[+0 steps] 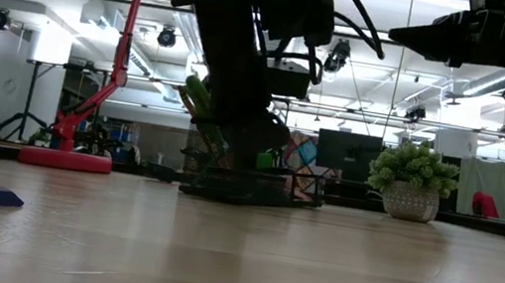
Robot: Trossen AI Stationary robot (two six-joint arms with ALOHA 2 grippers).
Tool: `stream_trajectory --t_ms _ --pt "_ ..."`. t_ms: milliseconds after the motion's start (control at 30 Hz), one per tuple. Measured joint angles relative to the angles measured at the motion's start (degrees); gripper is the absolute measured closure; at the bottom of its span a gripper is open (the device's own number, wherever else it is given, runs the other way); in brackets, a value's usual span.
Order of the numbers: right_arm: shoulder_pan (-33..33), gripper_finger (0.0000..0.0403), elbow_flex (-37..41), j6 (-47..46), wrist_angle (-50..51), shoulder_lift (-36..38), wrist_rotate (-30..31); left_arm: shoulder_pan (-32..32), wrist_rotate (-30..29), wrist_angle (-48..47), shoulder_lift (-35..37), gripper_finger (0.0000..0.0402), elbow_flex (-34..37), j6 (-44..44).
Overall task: Pick and place office supplies into organizer
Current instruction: Put the green eraser into the black desk organizer
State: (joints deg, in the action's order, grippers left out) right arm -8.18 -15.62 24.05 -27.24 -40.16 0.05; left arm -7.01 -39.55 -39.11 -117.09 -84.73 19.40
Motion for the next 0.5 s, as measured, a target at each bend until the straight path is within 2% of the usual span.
stream_trajectory --t_ms 500 --pt "0.0 0.0394 0.0 0.0 0.0 0.0 0.0 0.2 0.1 -0.5 0.0 0.029 -0.1 1.3"
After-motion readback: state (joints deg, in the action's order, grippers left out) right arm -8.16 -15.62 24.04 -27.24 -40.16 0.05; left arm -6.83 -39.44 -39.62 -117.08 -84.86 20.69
